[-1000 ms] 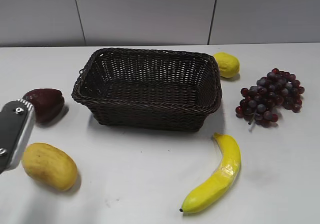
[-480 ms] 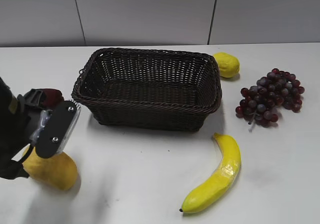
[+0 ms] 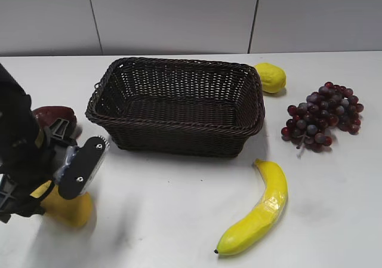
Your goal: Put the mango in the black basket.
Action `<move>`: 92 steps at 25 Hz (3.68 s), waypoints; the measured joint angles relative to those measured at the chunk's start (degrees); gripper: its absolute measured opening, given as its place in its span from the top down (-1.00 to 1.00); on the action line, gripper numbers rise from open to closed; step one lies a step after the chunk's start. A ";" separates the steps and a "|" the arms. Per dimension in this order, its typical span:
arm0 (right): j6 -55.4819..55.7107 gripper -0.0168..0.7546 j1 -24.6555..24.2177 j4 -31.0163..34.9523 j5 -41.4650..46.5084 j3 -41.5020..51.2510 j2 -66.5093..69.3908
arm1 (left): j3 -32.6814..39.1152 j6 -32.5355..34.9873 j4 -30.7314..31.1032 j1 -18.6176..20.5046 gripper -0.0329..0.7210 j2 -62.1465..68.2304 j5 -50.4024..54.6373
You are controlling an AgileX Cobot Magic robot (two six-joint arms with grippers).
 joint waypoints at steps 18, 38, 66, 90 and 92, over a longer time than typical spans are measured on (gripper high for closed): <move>0.00 -0.21 0.00 0.00 0.00 0.00 0.00 | -0.04 -0.82 2.38 0.00 -0.63 1.91 0.81; 0.00 -0.21 0.00 0.00 0.00 0.00 0.00 | -28.53 -1.32 -5.91 0.00 -0.63 -10.17 21.42; 0.00 -0.21 0.00 0.00 0.00 0.00 0.00 | -57.15 1.46 -18.58 0.00 -0.63 31.72 12.97; 0.00 -0.21 0.00 0.00 0.00 0.00 0.00 | -57.26 -10.44 -20.78 0.33 -0.74 23.81 10.22; 0.00 -0.21 0.00 0.00 0.00 0.00 0.00 | -57.26 -17.80 -19.79 1.05 -0.68 20.95 10.22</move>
